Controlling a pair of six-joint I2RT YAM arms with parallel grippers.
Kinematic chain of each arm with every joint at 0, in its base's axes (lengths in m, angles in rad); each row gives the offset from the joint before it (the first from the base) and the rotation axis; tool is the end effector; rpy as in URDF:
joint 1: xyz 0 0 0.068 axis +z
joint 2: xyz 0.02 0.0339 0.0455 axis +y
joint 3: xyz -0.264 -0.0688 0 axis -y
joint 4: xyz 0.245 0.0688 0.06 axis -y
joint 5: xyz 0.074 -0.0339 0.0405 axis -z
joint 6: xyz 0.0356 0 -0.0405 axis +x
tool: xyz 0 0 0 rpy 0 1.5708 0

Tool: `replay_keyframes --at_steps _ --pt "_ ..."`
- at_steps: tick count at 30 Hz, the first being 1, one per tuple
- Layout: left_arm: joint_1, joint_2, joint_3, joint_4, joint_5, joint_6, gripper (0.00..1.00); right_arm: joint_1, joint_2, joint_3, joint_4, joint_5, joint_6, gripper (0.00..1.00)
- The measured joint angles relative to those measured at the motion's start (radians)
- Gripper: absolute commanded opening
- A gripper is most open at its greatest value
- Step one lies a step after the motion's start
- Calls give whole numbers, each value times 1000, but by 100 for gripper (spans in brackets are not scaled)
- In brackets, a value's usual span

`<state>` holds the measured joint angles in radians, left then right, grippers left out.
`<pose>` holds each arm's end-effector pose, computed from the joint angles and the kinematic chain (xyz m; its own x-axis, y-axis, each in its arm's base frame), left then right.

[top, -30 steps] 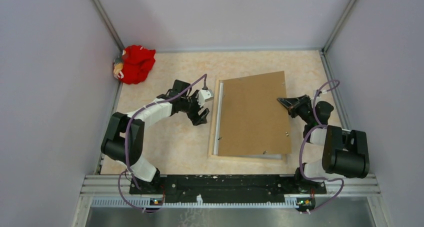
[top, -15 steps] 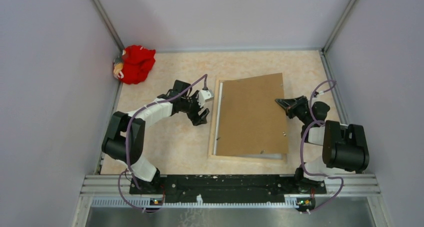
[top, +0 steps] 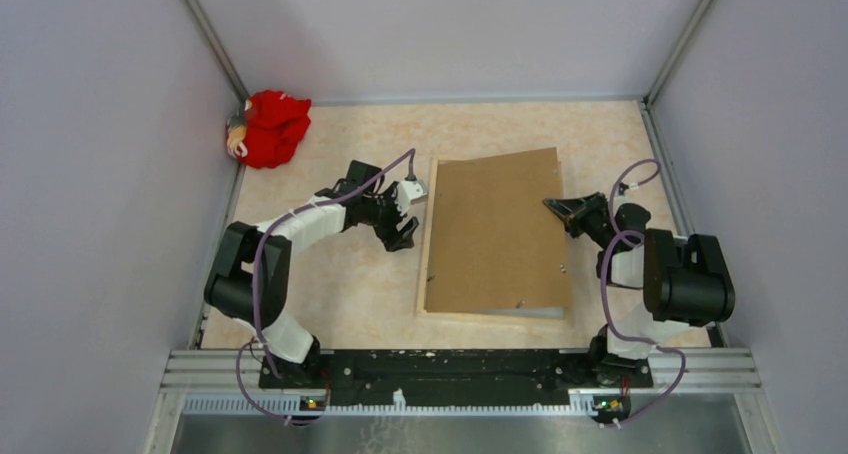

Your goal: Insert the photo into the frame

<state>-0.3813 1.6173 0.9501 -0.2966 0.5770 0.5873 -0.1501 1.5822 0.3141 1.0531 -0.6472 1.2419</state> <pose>0.2908 -0.1375 0.1875 -0.3018 0.6213 -0.7231 0.9225 0.3818 -0.0569 0.2537 -0.0167 0.1397 -0.5065 0.8402 -0.1938 0.0500 0.2530 0.9662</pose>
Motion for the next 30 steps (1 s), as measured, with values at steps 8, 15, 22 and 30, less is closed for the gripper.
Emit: replay_keyframes --at_steps 8,15,22,30 --pt "0 12 0 -2 -1 7 81 4 3 0 0 1 -20 0" --pt "0 12 0 -3 -1 10 81 4 -21 24 -64 10 -74 0" --pt "0 12 0 -4 0 10 81 6 -31 41 -72 27 -82 0" --pt "0 12 0 -4 0 11 81 19 -24 37 -33 45 -78 0"
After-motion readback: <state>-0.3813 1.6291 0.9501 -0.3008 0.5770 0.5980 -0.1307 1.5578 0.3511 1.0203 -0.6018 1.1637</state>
